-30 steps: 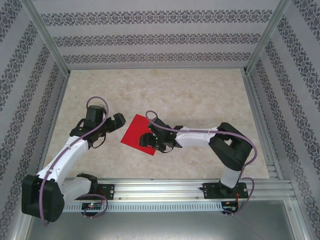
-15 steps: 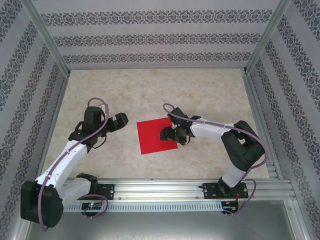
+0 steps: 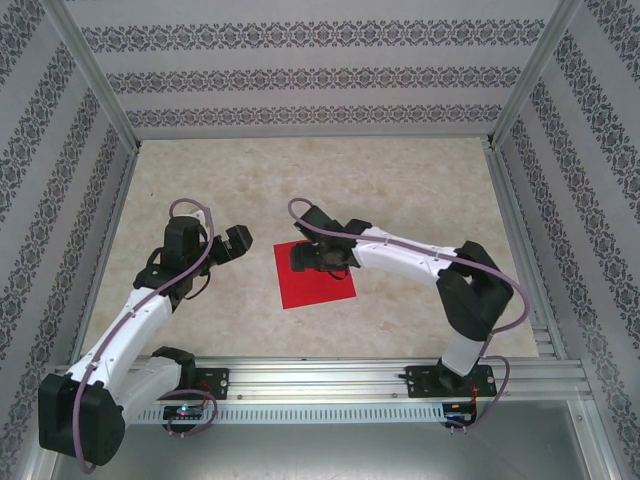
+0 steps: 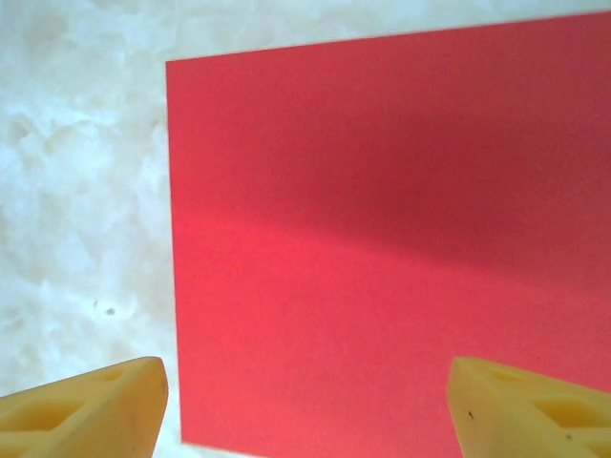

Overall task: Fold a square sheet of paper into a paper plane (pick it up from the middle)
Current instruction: Move the square sheet of paper to the center of the table, then fold the square sheet of paper in half at the center of the table.

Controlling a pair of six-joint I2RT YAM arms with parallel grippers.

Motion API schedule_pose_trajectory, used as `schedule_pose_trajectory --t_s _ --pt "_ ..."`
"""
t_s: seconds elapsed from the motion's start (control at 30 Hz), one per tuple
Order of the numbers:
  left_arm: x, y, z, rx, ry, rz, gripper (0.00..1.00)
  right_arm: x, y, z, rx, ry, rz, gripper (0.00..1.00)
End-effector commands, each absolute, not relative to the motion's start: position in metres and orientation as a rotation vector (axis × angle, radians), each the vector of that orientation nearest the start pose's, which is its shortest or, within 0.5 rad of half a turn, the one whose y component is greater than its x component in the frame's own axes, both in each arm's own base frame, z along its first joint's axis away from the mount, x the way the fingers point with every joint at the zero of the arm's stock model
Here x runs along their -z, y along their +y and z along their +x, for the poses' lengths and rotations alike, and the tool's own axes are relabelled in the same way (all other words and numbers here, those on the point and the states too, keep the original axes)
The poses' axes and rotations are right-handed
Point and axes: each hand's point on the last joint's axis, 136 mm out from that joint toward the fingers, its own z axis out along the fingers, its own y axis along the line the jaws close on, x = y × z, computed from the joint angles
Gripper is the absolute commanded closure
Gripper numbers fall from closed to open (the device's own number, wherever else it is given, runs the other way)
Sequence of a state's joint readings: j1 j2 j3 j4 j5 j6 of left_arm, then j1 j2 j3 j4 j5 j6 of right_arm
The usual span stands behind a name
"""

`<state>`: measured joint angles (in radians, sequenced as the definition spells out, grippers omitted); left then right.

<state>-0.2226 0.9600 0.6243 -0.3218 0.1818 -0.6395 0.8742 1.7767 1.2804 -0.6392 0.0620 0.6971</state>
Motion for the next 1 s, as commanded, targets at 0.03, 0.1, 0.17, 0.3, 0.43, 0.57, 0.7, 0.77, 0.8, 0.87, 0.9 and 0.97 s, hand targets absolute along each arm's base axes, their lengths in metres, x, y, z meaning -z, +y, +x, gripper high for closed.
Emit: schedule_pose_trajectory --t_s 0.03,0.1,0.17,0.3,0.43,0.57,0.7,0.77,0.8,0.87,0.9,0.97 --pt "-0.14 -0.09 0.29 0.611 2.331 -0.428 0.0 -0.079 0.293 0.282 -0.056 2.762 -0.315 0.2" --pt "-0.134 -0.087 0.287 0.591 2.344 -0.446 0.0 -0.075 0.294 0.282 -0.02 2.786 -0.352 0.18" --pt "-0.13 -0.085 0.286 0.583 2.351 -0.461 0.0 -0.072 0.297 0.281 0.005 2.808 -0.384 0.17" --pt "-0.128 -0.086 0.286 0.595 2.351 -0.463 0.0 -0.062 0.306 0.28 0.001 2.843 -0.418 0.16" --pt "-0.127 -0.094 0.285 0.643 2.364 -0.425 0.0 -0.058 0.316 0.283 -0.009 2.857 -0.444 0.15" --pt "-0.123 -0.099 0.283 0.671 2.376 -0.402 0.0 -0.051 0.322 0.285 -0.005 2.879 -0.453 0.14" --pt "-0.121 -0.1 0.281 0.681 2.385 -0.4 0.0 -0.044 0.326 0.287 0.001 2.898 -0.434 0.13" --pt "-0.12 -0.1 0.281 0.679 2.382 -0.403 0.0 -0.042 0.326 0.288 0.021 2.904 -0.418 0.11" --pt "-0.12 -0.1 0.281 0.676 2.383 -0.403 0.0 -0.041 0.324 0.288 0.032 2.903 -0.41 0.09" --pt "-0.12 -0.1 0.281 0.676 2.385 -0.399 0.0 -0.038 0.326 0.287 0.019 2.91 -0.413 0.07" --pt "-0.12 -0.1 0.28 0.676 2.387 -0.399 0.0 -0.036 0.328 0.287 0.011 2.916 -0.414 0.07" --pt "-0.12 -0.1 0.281 0.68 2.385 -0.398 0.0 -0.032 0.329 0.285 0.009 2.926 -0.41 0.06"
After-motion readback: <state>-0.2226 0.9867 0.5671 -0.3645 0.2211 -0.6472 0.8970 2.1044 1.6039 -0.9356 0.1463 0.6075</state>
